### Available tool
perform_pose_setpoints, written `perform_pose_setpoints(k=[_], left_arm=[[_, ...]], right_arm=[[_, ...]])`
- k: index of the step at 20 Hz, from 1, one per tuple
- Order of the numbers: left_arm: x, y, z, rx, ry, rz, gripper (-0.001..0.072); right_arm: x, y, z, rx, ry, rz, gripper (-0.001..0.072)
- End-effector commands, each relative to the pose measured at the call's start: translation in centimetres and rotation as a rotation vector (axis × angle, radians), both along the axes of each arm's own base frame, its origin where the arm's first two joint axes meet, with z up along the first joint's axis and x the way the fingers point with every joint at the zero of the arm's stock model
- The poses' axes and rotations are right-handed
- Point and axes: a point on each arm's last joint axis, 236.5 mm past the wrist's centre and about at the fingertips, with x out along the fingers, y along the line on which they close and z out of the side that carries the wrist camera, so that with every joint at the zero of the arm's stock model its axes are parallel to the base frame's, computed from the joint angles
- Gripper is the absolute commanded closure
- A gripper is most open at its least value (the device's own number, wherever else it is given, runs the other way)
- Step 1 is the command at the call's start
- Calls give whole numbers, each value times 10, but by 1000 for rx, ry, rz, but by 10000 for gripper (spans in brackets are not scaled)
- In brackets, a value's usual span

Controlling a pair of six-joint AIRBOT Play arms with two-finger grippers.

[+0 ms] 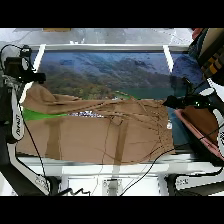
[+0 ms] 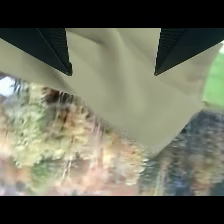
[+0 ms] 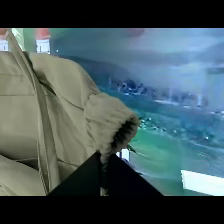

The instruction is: Fold the clothes and pants, and hang the long-sleeved shirts on hangers.

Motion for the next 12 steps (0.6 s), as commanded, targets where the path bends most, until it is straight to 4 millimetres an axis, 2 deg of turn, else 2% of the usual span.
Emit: perform_pose_setpoints(k=[1,5,6,7,8,10,12], left_arm=[[-11,30,-10,-90,-23,206,121],[-84,80,-33,-134,210,288,135],[-102,85,-39,-177,269,269,190],[-116,86,-42,-225,307,233,276],[-126,90,-43,-271,310,214,316],[-140,93,-42,-395,266,249,314],[-144,87,-47,-548,174,296,313]], right_arm=[[1,-1,0,11,15,-31,684],[-2,1,0,19,26,-27,683],[-3,2,0,21,29,-24,684],[-4,3,0,23,32,-21,684],[-4,3,0,24,33,-19,683],[-4,3,0,23,32,-20,683],[-4,3,0,23,32,-20,683]])
